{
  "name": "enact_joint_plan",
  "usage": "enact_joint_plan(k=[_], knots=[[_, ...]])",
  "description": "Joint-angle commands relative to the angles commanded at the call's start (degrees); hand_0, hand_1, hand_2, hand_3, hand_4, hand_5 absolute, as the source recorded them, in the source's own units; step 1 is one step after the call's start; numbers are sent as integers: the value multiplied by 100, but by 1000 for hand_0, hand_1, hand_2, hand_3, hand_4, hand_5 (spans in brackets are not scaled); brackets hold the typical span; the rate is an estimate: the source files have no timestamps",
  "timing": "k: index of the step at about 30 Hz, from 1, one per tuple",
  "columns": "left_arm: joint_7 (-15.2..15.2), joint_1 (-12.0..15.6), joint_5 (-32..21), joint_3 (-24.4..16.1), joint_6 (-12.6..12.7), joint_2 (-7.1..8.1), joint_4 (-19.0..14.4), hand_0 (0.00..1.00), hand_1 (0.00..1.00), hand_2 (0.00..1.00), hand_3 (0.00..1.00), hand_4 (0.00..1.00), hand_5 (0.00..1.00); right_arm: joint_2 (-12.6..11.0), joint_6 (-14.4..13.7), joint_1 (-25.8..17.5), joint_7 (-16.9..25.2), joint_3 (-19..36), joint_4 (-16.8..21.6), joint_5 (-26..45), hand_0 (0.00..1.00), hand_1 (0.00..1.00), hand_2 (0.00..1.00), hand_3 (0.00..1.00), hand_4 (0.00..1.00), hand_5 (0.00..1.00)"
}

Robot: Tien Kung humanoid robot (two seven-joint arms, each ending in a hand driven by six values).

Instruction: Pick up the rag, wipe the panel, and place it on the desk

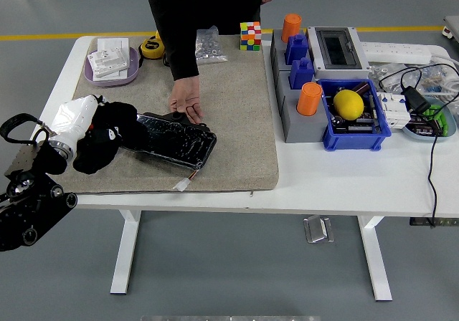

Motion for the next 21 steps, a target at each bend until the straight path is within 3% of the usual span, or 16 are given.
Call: enact_joint_plan(k=[12, 21], knots=[[-133, 7, -3, -369, 99, 17, 197, 218, 188, 525, 434, 287, 2, 19, -8, 19, -8, 14, 0, -4, 717, 622, 667, 582, 974, 544], [-514, -119, -663, -268, 384, -60, 900, 219, 191, 523, 445, 280, 2, 25, -16, 60, -21, -7, 6, 8, 717, 622, 666, 582, 974, 544]])
